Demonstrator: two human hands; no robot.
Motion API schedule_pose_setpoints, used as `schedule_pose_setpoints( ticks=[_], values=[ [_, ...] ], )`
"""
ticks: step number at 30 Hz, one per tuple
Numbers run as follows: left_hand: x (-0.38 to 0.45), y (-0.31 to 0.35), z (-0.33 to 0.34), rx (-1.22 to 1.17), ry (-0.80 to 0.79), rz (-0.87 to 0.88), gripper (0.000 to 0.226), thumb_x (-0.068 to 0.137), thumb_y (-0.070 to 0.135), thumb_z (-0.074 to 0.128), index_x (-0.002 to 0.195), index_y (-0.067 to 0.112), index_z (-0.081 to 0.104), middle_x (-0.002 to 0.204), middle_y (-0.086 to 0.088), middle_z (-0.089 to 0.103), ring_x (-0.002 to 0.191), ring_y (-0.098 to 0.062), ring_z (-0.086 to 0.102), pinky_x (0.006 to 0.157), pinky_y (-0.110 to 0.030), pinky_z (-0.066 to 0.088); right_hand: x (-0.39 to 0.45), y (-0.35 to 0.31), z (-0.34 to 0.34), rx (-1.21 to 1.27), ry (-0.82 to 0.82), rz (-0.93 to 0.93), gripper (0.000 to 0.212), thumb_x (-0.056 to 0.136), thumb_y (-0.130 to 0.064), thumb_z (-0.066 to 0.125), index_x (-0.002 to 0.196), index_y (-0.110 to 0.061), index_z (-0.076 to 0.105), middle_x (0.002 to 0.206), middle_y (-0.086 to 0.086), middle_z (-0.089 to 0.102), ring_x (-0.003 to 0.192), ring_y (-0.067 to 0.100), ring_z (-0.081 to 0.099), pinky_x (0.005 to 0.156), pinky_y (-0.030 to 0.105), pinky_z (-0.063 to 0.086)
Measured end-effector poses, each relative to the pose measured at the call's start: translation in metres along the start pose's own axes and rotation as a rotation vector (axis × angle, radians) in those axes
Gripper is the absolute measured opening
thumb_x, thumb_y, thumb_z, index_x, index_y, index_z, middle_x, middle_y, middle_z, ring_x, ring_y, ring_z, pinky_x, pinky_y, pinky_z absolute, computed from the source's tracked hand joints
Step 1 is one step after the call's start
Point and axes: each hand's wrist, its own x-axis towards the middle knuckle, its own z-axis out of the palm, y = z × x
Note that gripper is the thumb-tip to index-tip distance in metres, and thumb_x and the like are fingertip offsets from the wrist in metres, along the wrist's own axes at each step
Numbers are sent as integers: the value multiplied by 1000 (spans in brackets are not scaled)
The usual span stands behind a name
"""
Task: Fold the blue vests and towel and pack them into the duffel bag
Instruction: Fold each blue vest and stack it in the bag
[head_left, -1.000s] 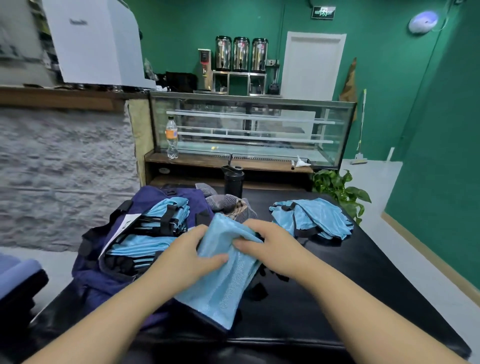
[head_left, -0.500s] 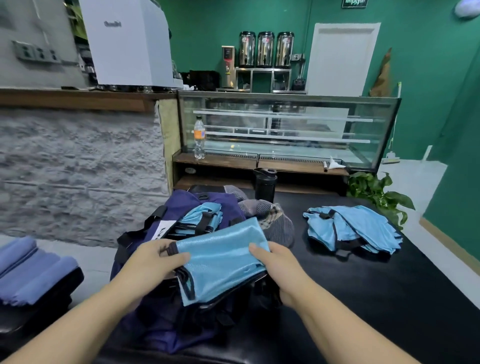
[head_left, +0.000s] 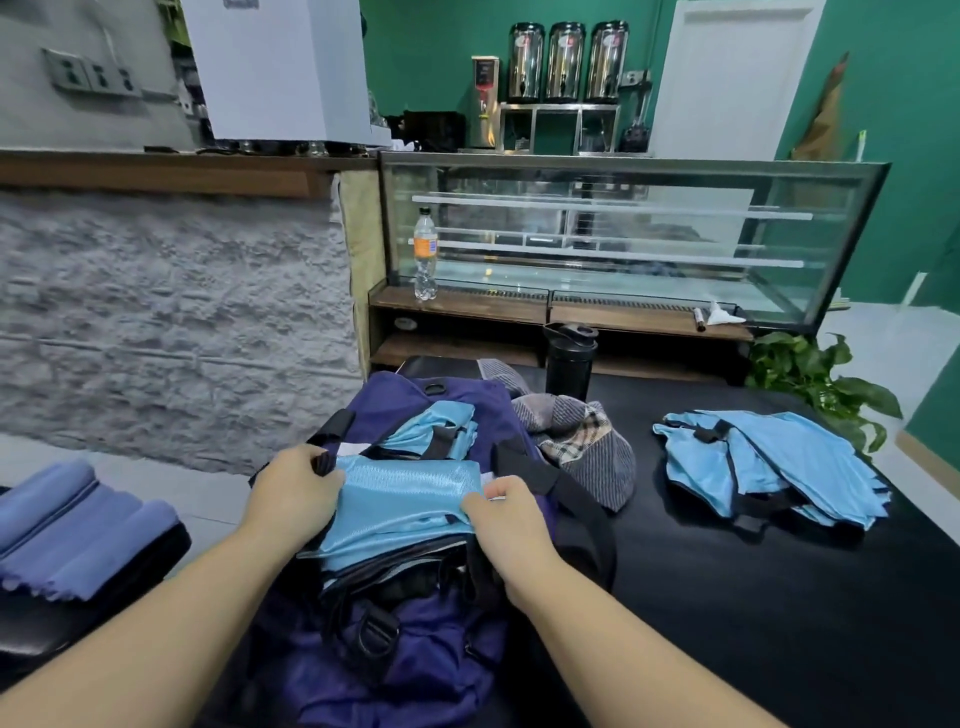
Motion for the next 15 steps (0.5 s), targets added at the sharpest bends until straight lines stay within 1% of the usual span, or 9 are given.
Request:
schedule_pose_setpoints(
  ticks=[2,3,5,8,10,11,13,14,15],
  values=[
    [7,6,0,77,33,22,15,89,14,59,103,11,66,90,-10,64,83,-29,53,66,-31,34,7,-1,5,33,0,-4,9,87,-18,51,92,-17,44,93,6,51,68,14,43,58,25,35],
    [10,8,1,110,45,32,18,90,14,59,107,12,65,96,-12,65,87,-30,53,69,-30,34,9,-2,6,49,-12,-9,9,89,-15,48,96,-17,42,87,7,50,63,14,41,52,22,34],
    [16,10,3,169,72,72,22,89,16,62,110,14,65,106,-13,66,98,-34,57,71,-30,35,13,0,8,43,-36,-52,15,92,-7,41,99,-20,39,68,4,41,49,13,34,38,19,26],
    [24,11,8,259,98,113,30,87,19,66,117,18,64,114,-12,66,106,-36,58,79,-35,41,21,10,19,8,-59,-67,23,91,1,34,96,-19,44,60,1,32,39,8,26,36,18,21],
    [27,12,11,301,95,111,36,88,20,66,123,19,60,118,-12,65,109,-36,57,84,-37,43,26,15,25,18,-72,-21,26,92,0,34,93,-18,53,58,-1,36,34,3,28,35,16,22],
    [28,14,13,305,91,112,37,89,21,64,126,19,59,119,-12,65,111,-36,56,85,-37,42,27,14,26,12,-83,-4,27,94,-2,35,95,-19,57,62,-3,43,38,0,34,36,13,24],
    [29,18,15,281,78,117,39,92,24,59,131,18,54,123,-13,63,113,-36,55,86,-37,41,30,13,27,-14,-110,-5,28,97,-10,39,108,-18,63,86,-3,58,62,0,50,43,5,32],
    [28,20,15,268,68,121,40,93,26,57,132,18,53,124,-14,62,114,-36,54,87,-37,41,32,14,27,-19,-136,9,28,98,-12,40,111,-13,64,93,3,62,72,7,54,44,5,33],
    [28,22,16,264,52,123,41,94,29,55,133,18,52,125,-14,62,115,-36,54,87,-36,41,32,14,25,-31,-168,19,27,98,-13,40,103,-8,67,91,11,63,73,14,54,45,13,34]
  ],
)
